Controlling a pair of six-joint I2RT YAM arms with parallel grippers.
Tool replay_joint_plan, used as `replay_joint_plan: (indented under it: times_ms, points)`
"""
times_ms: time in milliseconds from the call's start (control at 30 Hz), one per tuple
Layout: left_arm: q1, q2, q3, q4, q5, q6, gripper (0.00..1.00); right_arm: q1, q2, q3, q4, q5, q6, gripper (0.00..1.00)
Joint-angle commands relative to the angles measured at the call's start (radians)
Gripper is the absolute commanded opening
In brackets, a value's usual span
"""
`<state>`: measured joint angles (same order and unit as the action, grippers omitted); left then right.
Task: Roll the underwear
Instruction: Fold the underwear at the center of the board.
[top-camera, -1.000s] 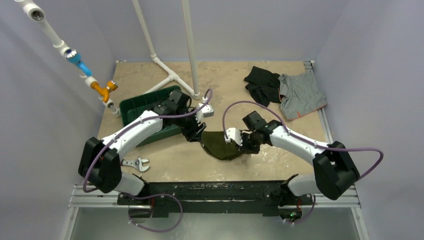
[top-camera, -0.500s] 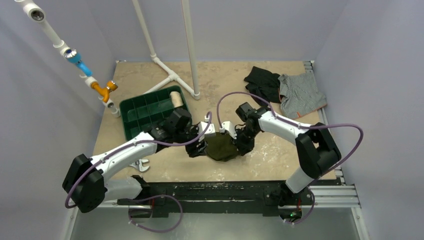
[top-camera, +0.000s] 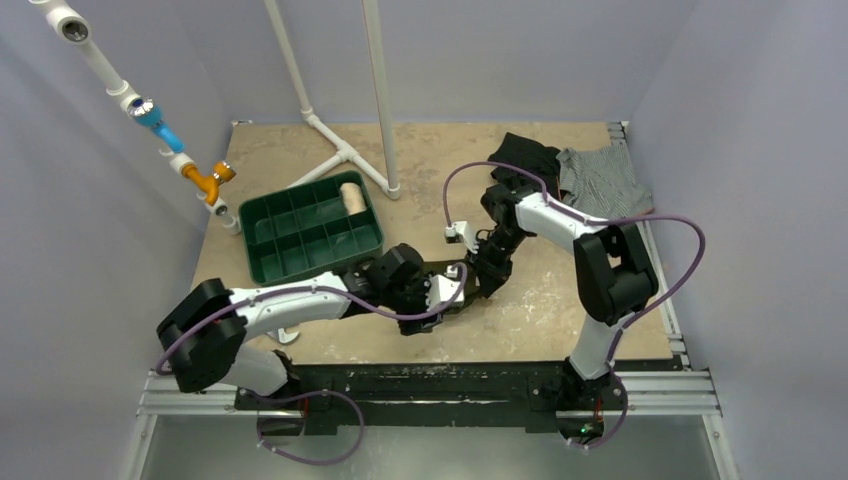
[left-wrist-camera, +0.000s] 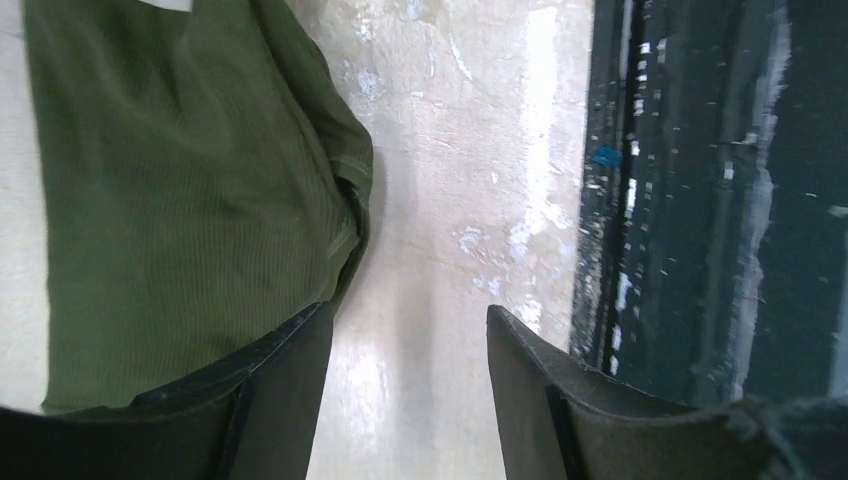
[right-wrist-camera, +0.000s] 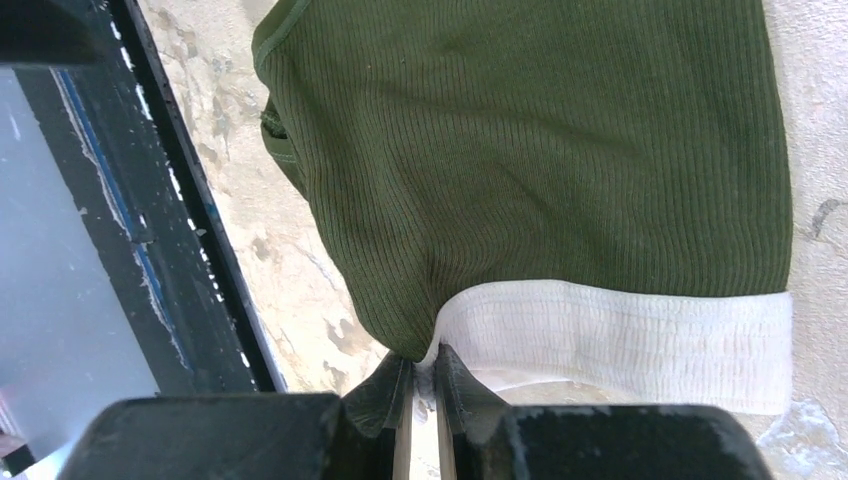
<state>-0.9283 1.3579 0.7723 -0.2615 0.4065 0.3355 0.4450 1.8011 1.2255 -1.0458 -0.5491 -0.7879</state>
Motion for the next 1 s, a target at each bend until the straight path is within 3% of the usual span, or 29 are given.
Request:
replay_joint_plan:
  times_ms: [0,200,667,867,967]
  points:
    - [-0.057,0.110,0.059,0.116,-0.143,-0.002,0.58,-0.005,0.014,0.053,-0.078,-0.064,-0.039,0.05]
    - [-0.114,0.217,0.107,0.187,-0.290,-0.025,0.67,-0.015,0.031,0.070,-0.103,-0.085,-0.045,0.05]
    - [-0.216,0.323,0.123,0.245,-0.501,-0.038,0.65,-0.016,0.059,0.089,-0.110,-0.097,-0.045,0.04]
    - [-0.223,0.347,0.135,0.240,-0.538,-0.041,0.50,-0.016,0.053,0.074,-0.097,-0.086,-0.043,0.04]
    - [-0.224,0.338,0.132,0.230,-0.530,-0.035,0.37,-0.016,0.049,0.063,-0.090,-0.076,-0.042,0.05]
